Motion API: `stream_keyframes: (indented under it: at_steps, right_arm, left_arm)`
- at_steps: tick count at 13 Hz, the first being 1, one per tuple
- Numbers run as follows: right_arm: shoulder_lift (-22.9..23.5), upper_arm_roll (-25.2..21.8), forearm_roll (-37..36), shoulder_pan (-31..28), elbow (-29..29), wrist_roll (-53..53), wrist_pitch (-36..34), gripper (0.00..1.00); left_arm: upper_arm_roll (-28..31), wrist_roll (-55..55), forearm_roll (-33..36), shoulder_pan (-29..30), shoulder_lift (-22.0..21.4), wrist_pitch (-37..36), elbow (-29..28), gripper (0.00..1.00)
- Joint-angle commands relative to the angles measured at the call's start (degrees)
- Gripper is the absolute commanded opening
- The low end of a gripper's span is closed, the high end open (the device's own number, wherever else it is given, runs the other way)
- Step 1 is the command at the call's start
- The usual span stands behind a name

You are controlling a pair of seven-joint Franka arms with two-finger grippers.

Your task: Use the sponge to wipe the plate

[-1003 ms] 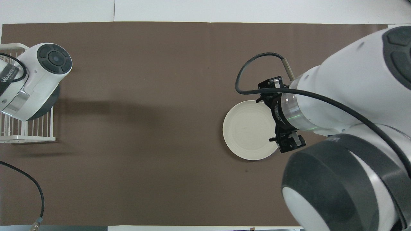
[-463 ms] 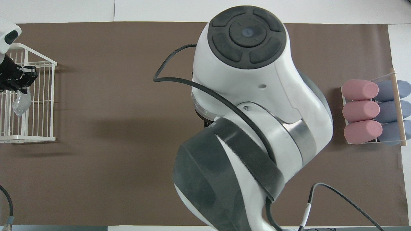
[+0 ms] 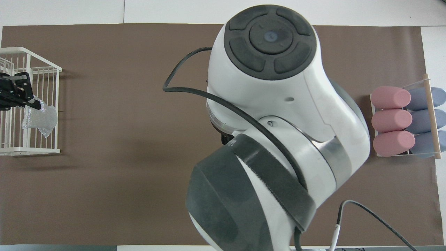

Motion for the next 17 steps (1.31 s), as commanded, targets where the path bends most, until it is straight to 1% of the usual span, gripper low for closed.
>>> stream_keyframes:
  at_steps: [1, 2, 5, 7, 8, 10, 11, 12, 13, 14, 15, 17]
  right_arm:
    - [-0.7, 0.1, 0.4, 0.2, -0.7, 0.4, -1.1, 1.0]
    - [-0.7, 0.1, 0.4, 0.2, -0.7, 0.5, -1.1, 1.0]
    - [-0.8, 0.2, 0.7, 1.7, -0.7, 0.9, -0.9, 1.0]
    - [-1.3, 0.3, 0.7, 1.8, -1.4, 0.8, -0.6, 1.0]
    - [-1.5, 0.3, 0.7, 2.0, -2.2, 0.9, -0.5, 1.0]
    - [-2.2, 0.3, 0.7, 3.3, -3.7, 1.8, 2.1, 1.0]
    - [-2.7, 0.3, 0.7, 4.0, -5.2, 3.2, 4.6, 1.0]
    - [-4.1, 0.3, 0.9, 4.9, -8.3, 4.7, 8.2, 1.0]
    - [-5.1, 0.3, 3.0, 5.2, -10.7, 5.9, 11.5, 1.0]
    - [-6.0, 0.3, 6.9, 5.2, -12.7, 6.4, 14.4, 1.0]
    - [-6.7, 0.2, 9.2, 5.2, -14.6, 6.5, 16.6, 1.0]
    - [-7.5, 0.3, 9.3, 5.3, -16.2, 6.5, 17.4, 1.0]
  left_arm:
    - [-0.1, 1.0, -9.3, 1.0, -4.7, 0.2, -8.7, 0.0]
    - [-0.2, 1.2, -12.0, 0.9, -6.8, 2.2, -12.8, 0.0]
    - [-0.3, 2.1, -23.5, 0.3, -13.9, 11.2, -27.3, 0.0]
    - [-0.4, 3.1, -32.9, 0.1, -18.6, 15.8, -36.1, 0.0]
    - [-0.7, 4.5, -36.3, -0.3, -20.4, 17.7, -39.7, 0.0]
    - [-0.7, 9.6, -43.7, -2.0, -23.7, 21.8, -46.8, 0.0]
    - [-0.7, 12.4, -46.8, -2.0, -24.5, 22.1, -49.5, 0.0]
    - [-0.8, 15.4, -50.3, -2.5, -24.5, 22.1, -51.4, 0.0]
    - [-0.7, 17.2, -52.2, -4.2, -24.5, 22.1, -52.4, 0.0]
    - [-0.7, 19.5, -54.2, -5.1, -24.5, 22.1, -53.8, 0.0]
    - [-0.7, 23.9, -56.5, -5.4, -24.5, 22.0, -56.0, 0.0]
    - [-0.8, 31.2, -57.6, -6.2, -24.6, 20.6, -59.3, 0.0]
